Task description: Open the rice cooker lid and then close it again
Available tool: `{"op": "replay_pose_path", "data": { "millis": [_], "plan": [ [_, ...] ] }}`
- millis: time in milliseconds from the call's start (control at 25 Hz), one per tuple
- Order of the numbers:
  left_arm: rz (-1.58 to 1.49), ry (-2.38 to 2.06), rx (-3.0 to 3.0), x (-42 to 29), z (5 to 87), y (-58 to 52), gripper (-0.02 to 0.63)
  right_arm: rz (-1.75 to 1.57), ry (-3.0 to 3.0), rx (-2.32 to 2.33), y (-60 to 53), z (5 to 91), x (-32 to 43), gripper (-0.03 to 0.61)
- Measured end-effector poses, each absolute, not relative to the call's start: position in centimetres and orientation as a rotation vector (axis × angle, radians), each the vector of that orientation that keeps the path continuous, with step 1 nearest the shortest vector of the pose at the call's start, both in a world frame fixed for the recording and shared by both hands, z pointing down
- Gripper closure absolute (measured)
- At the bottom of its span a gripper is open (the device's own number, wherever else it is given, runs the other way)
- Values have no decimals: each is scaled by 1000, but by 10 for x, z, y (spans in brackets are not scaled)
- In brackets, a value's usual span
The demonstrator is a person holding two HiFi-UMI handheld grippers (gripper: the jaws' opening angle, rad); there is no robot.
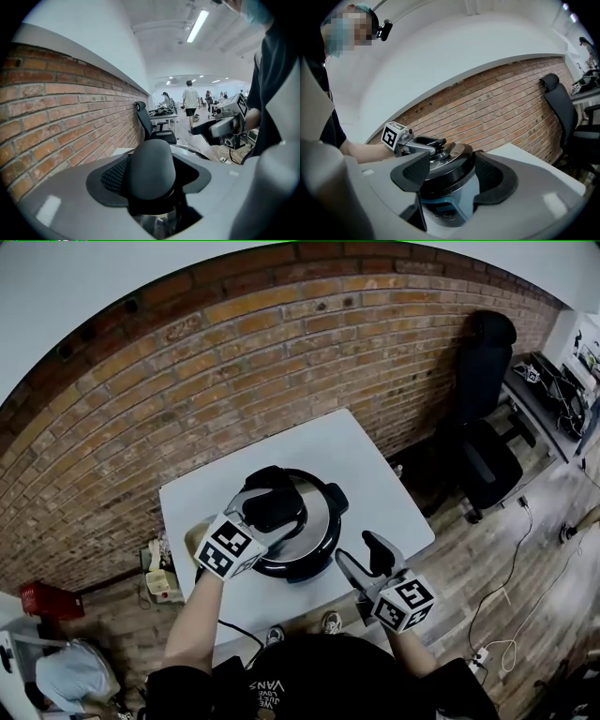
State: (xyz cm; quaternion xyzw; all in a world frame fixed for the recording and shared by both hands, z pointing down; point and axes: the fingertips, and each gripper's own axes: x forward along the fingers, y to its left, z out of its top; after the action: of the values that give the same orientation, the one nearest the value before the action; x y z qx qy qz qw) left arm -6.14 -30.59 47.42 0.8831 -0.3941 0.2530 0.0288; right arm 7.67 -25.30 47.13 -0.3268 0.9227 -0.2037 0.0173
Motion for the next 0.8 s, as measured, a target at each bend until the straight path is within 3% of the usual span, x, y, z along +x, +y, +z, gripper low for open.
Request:
{"op": "replay_pose_path", "data": {
  "millis": [360, 800],
  "plan": [
    [740, -1275, 2710, -68, 471, -301, 331, -634, 2874, -1004, -254, 468, 74, 285],
    [396, -1574, 2718, -100, 450, -276, 331, -598, 2834, -1084, -240, 460, 69, 285]
  ]
}}
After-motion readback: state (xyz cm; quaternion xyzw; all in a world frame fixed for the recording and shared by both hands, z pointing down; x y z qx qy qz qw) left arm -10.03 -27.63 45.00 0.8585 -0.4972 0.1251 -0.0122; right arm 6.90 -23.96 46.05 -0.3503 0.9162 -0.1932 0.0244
